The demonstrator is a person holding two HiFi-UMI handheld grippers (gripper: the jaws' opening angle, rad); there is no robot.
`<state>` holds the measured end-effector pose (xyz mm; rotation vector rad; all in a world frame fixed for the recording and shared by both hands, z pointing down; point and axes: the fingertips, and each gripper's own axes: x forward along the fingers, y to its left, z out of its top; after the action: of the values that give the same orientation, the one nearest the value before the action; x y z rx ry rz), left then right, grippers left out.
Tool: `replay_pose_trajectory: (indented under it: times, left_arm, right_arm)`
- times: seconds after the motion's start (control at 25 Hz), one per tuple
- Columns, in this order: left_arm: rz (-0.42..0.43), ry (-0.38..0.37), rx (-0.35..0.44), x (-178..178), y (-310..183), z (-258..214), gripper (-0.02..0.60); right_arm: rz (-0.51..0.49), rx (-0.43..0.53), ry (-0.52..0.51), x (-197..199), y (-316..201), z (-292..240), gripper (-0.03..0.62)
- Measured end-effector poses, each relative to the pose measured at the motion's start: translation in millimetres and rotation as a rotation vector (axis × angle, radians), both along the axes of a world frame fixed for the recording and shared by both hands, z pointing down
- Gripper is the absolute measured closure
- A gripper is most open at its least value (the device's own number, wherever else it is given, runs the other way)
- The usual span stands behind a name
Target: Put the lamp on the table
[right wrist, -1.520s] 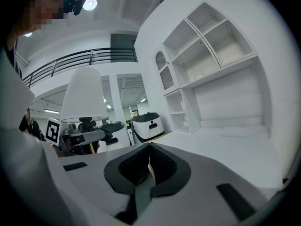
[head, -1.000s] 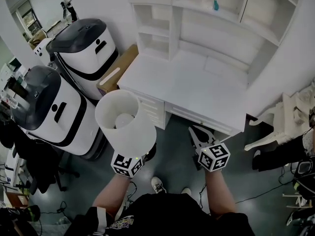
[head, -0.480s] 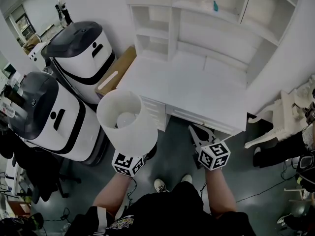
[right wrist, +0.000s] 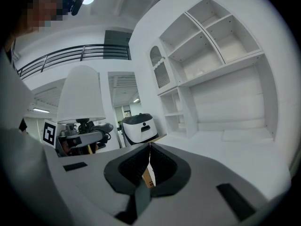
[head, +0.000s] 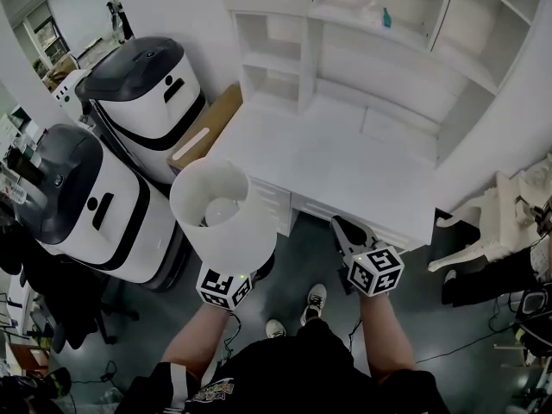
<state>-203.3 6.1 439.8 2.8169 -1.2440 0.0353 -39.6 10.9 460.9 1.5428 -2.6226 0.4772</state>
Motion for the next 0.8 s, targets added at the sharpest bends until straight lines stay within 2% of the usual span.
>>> replay_pose_trajectory:
  times: [0.8]
  left_arm:
    - [-0.043, -0.003, 0.011, 76, -86, 1, 0.499]
  right_arm:
    - [-0.047, -0.016, -0.018, 71, -92, 4, 0.569]
